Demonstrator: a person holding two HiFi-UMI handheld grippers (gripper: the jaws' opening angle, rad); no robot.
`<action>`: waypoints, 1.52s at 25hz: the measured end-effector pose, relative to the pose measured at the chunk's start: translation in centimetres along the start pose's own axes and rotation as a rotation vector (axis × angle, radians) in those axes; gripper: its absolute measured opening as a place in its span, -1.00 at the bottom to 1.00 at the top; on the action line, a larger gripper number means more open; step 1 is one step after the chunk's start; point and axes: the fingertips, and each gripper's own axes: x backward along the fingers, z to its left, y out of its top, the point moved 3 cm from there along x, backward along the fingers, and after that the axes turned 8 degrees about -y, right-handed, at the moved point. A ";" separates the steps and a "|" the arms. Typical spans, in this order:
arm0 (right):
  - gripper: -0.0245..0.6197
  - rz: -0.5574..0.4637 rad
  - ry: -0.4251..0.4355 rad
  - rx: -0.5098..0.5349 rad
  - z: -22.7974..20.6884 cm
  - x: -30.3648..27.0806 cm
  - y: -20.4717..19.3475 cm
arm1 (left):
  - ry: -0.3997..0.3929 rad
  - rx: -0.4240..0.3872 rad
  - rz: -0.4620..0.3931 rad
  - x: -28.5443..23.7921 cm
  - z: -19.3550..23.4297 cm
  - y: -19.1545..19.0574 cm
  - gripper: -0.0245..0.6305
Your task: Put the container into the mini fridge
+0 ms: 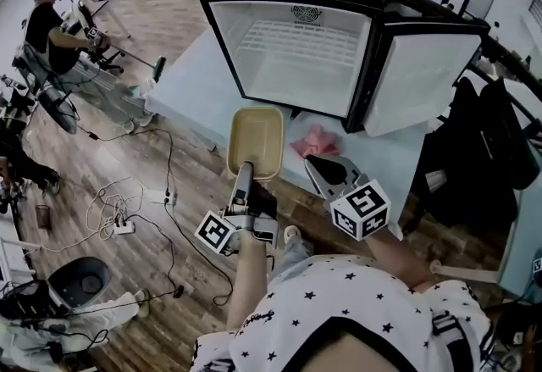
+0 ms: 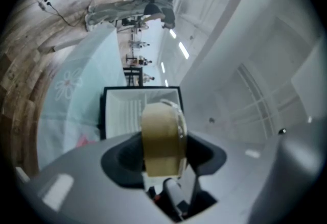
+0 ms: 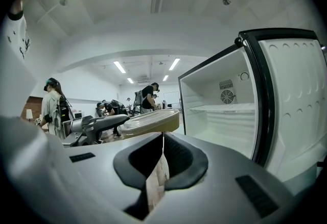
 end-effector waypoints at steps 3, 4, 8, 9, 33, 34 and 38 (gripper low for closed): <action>-0.85 0.000 -0.023 -0.004 -0.6 -1.9 0.4 | 0.003 0.007 0.024 -1.9 0.9 1.3 -0.24; -0.85 0.000 -0.030 -0.005 -0.8 -2.4 0.7 | 0.002 0.010 0.032 -2.6 1.1 1.7 -0.24; -0.85 0.002 -0.057 -0.004 -1.8 -4.4 1.9 | -0.003 0.033 0.060 -5.5 1.6 2.9 -0.24; -0.85 0.002 -0.065 -0.004 -2.0 -4.9 1.9 | -0.005 0.039 0.067 -6.1 2.0 3.2 -0.24; -0.85 0.026 -0.282 -0.035 -6.1 -9.9 0.3 | -0.006 0.126 0.257 -18.1 7.9 5.2 -0.24; -0.85 0.028 -0.289 -0.037 -6.3 -9.7 0.2 | -0.006 0.130 0.260 -18.5 8.0 5.0 -0.24; -0.85 0.025 -0.301 -0.047 -7.5 -9.8 0.5 | -0.006 0.146 0.262 -20.6 8.2 4.3 -0.24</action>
